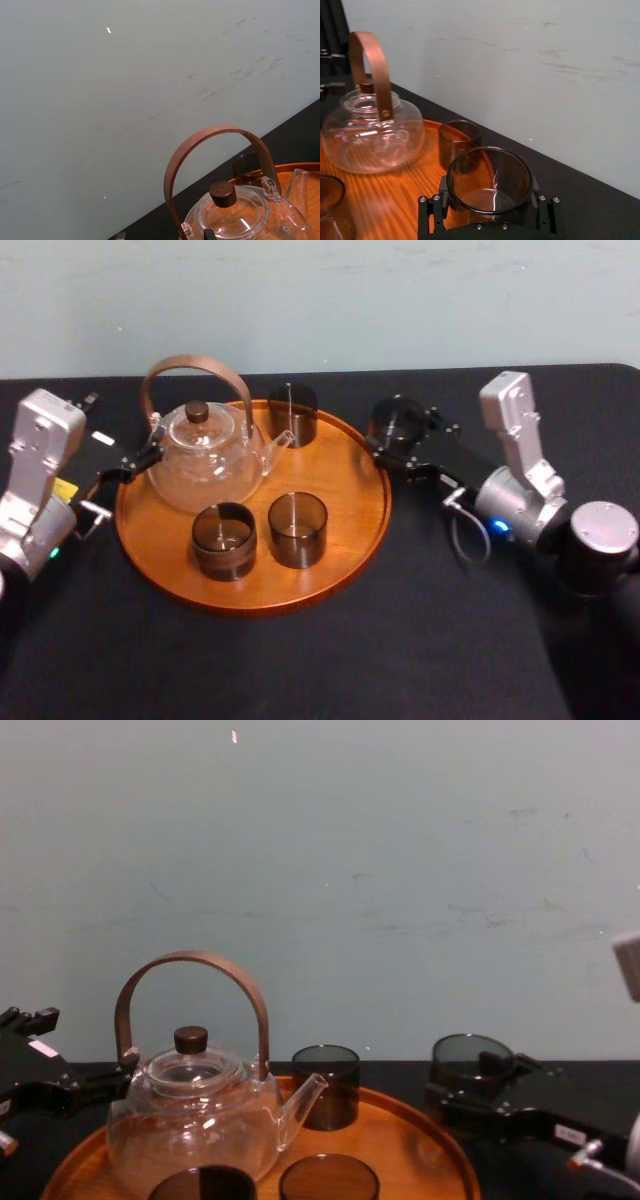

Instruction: Pick up the glass from the table and place it on the tray.

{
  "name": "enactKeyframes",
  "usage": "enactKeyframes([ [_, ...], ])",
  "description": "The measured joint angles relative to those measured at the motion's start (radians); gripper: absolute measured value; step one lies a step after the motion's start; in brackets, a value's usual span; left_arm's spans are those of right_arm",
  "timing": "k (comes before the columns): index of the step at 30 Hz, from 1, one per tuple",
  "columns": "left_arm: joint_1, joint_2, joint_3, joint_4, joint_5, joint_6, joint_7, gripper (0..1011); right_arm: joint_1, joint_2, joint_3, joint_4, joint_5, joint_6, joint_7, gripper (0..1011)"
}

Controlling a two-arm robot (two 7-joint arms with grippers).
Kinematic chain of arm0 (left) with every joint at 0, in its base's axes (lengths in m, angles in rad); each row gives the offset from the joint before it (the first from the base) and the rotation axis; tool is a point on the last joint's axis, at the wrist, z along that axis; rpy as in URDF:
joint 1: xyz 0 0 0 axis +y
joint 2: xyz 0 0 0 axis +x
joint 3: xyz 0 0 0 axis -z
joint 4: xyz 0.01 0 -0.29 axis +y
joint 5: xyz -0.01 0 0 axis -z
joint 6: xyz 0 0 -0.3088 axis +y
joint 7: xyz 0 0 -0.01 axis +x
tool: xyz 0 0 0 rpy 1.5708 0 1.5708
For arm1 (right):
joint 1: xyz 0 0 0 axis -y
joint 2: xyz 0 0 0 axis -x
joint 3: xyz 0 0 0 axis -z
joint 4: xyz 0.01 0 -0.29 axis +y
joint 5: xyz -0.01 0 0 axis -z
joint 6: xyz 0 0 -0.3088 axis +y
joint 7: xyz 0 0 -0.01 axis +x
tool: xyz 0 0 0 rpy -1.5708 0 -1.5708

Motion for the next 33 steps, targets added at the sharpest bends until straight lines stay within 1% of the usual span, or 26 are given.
enactKeyframes([
  [6,0.0,0.0,0.0,0.0,0.0,0.0,0.0,1009,0.02,-0.027,-0.027,0.042,-0.001,-0.022,0.016,905],
  [7,0.0,0.0,0.0,0.0,0.0,0.0,0.0,1010,0.042,-0.059,-0.059,0.09,-0.002,-0.047,0.038,905],
  [9,0.0,0.0,0.0,0.0,0.0,0.0,0.0,1010,0.043,-0.06,-0.061,0.095,-0.002,-0.049,0.039,905],
  [17,0.0,0.0,0.0,0.0,0.0,0.0,0.0,1010,0.077,-0.095,-0.081,0.18,-0.007,-0.092,0.058,905],
  [22,0.0,0.0,0.0,0.0,0.0,0.0,0.0,1009,0.083,-0.101,-0.082,0.201,-0.009,-0.1,0.061,905],
  [29,0.0,0.0,0.0,0.0,0.0,0.0,0.0,1010,0.085,-0.1,-0.08,0.209,-0.009,-0.101,0.062,905],
  [33,0.0,0.0,0.0,0.0,0.0,0.0,0.0,1009,0.094,-0.105,-0.079,0.238,-0.01,-0.111,0.065,905],
])
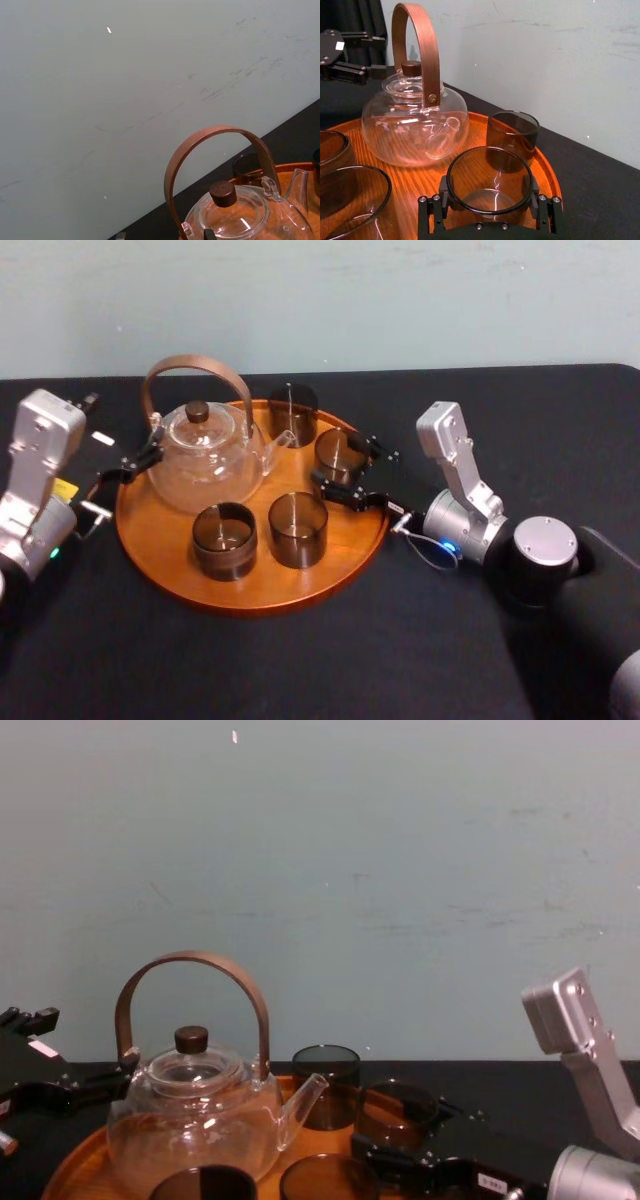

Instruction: Pick up the glass from the table and place it on the tray.

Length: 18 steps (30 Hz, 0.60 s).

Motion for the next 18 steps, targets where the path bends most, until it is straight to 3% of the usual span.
enactKeyframes([
  [7,0.0,0.0,0.0,0.0,0.0,0.0,0.0,1010,0.017,-0.01,0.0,0.041,-0.01,-0.023,0.001,905],
  [18,0.0,0.0,0.0,0.0,0.0,0.0,0.0,1010,0.015,-0.008,0.0,0.037,-0.01,-0.022,0.0,905],
])
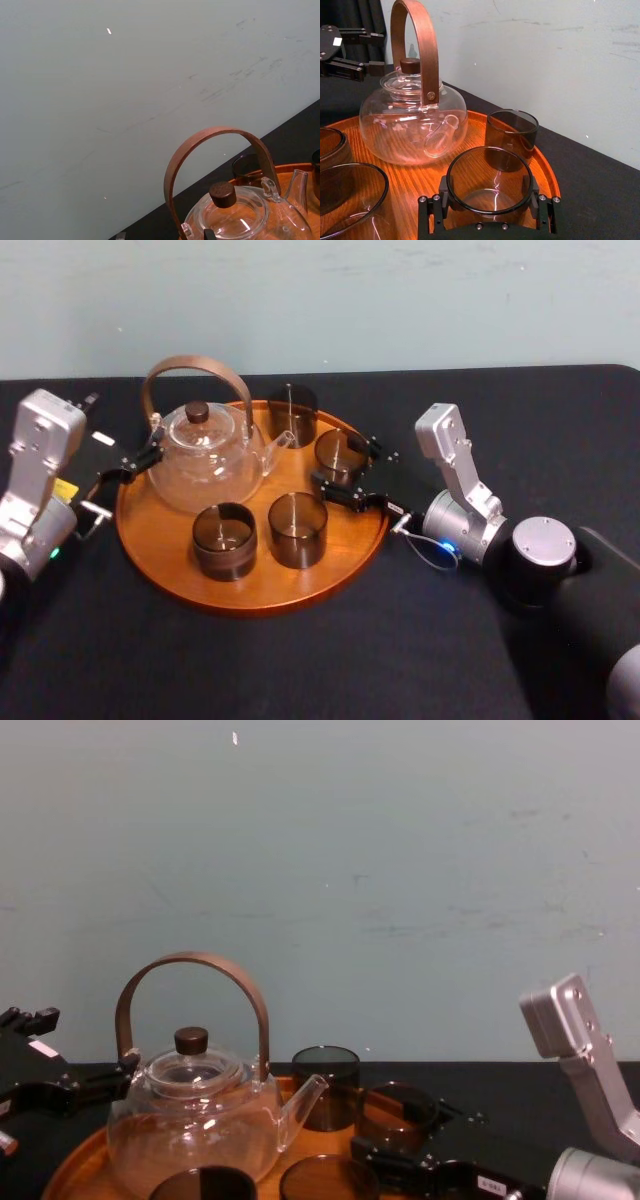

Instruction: Pick up the glass from the table and place it on the tray.

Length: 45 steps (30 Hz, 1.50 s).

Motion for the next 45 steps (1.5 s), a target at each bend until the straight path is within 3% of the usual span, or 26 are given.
enactKeyframes([
  [6,0.0,0.0,0.0,0.0,0.0,0.0,0.0,1009,-0.001,0.0,0.0,-0.002,0.0,0.001,-0.001,997],
  [13,0.0,0.0,0.0,0.0,0.0,0.0,0.0,1010,-0.01,0.006,0.005,-0.021,0.005,0.013,0.006,1002],
  [22,0.0,0.0,0.0,0.0,0.0,0.0,0.0,1010,-0.067,0.041,0.015,-0.139,0.021,0.08,-0.001,1002],
  [30,0.0,0.0,0.0,0.0,0.0,0.0,0.0,1009,-0.138,0.094,0.014,-0.261,0.029,0.137,-0.023,1002],
  [40,0.0,0.0,0.0,0.0,0.0,0.0,0.0,1010,-0.205,0.148,0.018,-0.347,0.035,0.16,-0.043,1003],
  [45,0.0,0.0,0.0,0.0,0.0,0.0,0.0,1010,-0.238,0.18,0.041,-0.396,0.042,0.158,-0.069,1002],
])
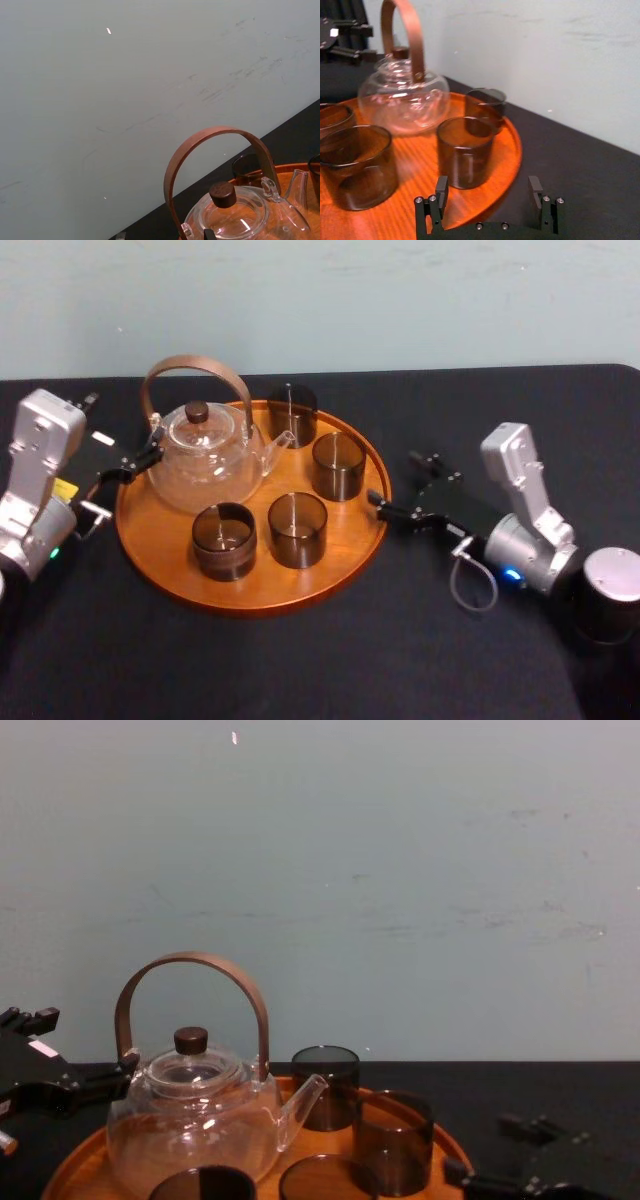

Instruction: Pick up the glass from the table and place it on the tray.

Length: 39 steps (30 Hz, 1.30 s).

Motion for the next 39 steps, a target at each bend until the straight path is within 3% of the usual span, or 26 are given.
enactKeyframes([
  [13,0.0,0.0,0.0,0.0,0.0,0.0,0.0,1009,-0.058,0.062,0.117,-0.085,0.068,-0.011,-0.049,1002],
  [23,0.0,0.0,0.0,0.0,0.0,0.0,0.0,1010,-0.073,0.067,0.175,-0.103,0.084,-0.013,-0.092,1003],
  [39,0.0,0.0,0.0,0.0,0.0,0.0,0.0,1009,-0.073,0.065,0.177,-0.103,0.081,-0.011,-0.096,1002],
])
